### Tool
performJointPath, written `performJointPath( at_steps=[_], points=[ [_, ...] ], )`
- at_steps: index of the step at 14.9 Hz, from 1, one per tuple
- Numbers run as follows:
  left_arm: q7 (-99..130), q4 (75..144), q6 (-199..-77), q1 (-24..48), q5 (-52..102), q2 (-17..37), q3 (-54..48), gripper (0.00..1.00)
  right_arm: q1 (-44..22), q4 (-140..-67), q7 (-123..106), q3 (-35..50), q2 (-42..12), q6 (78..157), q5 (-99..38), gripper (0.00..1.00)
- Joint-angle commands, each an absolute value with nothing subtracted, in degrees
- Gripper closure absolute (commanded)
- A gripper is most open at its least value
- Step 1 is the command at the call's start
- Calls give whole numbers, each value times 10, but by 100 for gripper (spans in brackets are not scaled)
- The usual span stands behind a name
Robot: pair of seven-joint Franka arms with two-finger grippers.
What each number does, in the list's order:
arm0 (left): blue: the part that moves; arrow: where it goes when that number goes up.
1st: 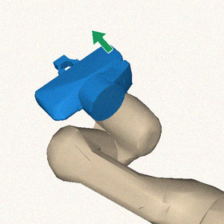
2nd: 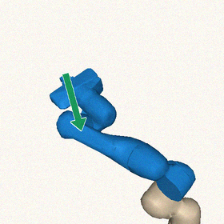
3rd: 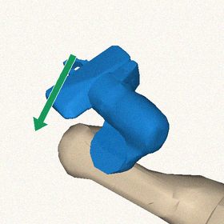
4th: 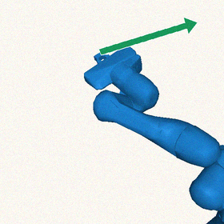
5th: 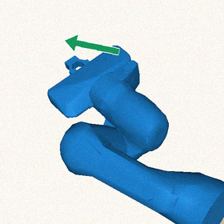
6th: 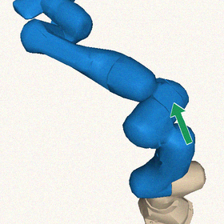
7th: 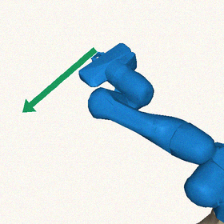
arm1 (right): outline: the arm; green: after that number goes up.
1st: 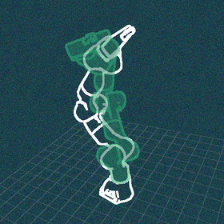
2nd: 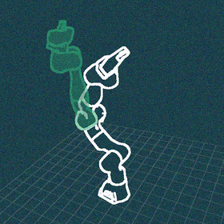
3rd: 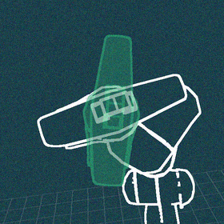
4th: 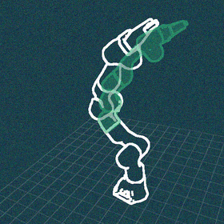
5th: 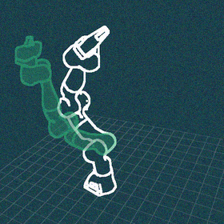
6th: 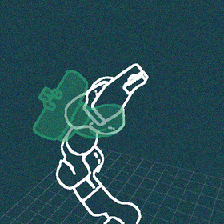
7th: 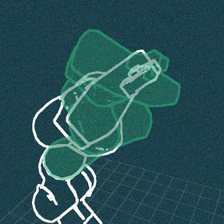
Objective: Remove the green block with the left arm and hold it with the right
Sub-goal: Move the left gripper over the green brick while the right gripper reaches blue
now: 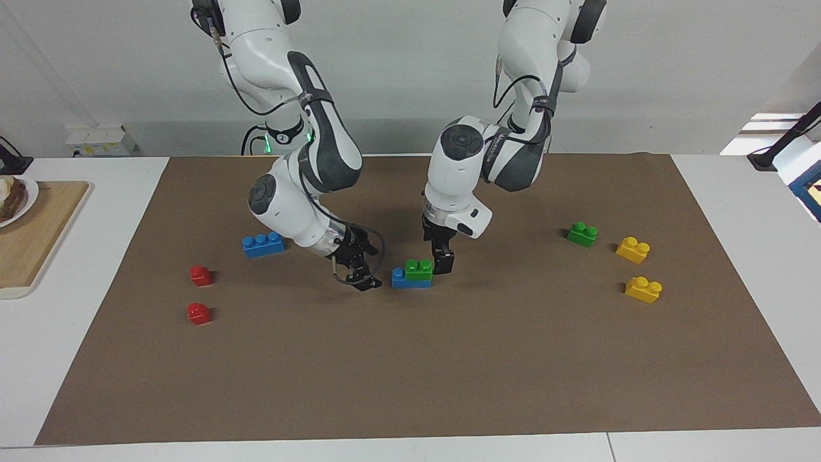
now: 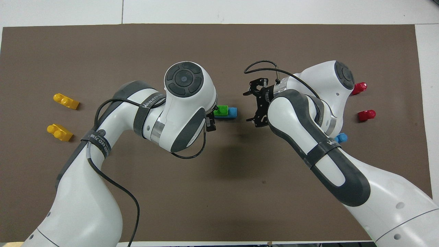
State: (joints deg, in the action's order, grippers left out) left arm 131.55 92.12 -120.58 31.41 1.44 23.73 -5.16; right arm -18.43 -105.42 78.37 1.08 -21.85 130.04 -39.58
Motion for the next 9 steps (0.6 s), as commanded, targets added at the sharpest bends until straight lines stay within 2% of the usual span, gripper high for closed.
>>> performJointPath(
  at_steps=[1,9],
  points=[
    [1342,908,-1216,326,4,252,-43,0,-198,-1055,795,11,-224,1325,-412,5],
    [1351,914,-1237,332,1,264,-43,0,-224,-1057,796,11,-248,1373,-432,5]
  ],
)
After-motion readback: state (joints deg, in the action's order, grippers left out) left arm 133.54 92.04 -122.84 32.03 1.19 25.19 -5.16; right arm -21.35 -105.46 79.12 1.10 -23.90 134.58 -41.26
